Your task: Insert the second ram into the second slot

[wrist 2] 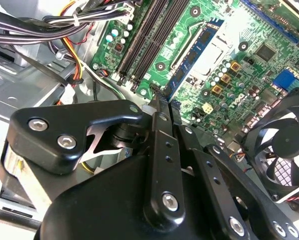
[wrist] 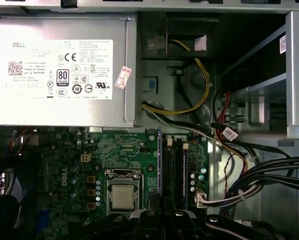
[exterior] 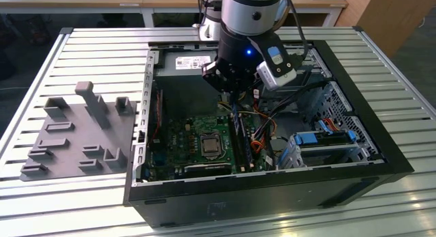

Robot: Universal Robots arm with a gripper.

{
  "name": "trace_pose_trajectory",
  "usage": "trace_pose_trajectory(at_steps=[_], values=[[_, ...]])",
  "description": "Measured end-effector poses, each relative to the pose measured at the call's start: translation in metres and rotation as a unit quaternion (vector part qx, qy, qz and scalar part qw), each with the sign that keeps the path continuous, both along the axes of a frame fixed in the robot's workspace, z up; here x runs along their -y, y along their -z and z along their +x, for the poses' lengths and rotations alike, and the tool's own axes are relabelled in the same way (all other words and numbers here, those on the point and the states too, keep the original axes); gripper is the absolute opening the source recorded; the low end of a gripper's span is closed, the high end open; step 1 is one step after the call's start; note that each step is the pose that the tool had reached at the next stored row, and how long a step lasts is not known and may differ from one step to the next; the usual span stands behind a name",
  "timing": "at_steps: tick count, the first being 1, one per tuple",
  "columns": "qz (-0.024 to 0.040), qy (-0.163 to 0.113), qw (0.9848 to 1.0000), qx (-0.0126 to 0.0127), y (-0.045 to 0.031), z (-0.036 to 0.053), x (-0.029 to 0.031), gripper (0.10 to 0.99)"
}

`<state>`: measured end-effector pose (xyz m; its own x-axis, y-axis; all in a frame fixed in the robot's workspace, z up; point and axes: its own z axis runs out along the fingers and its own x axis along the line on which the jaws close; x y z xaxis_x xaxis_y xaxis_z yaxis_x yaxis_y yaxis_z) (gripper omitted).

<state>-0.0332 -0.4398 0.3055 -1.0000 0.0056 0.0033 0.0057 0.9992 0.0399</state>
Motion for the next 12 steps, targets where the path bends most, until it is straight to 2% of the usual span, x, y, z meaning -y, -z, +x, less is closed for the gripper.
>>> trace_pose_trajectory(at_steps=[12], values=[[0.0004, 0.000, 1.0000, -0.0001, 0.0027, 0.0000, 0.0000, 0.137]])
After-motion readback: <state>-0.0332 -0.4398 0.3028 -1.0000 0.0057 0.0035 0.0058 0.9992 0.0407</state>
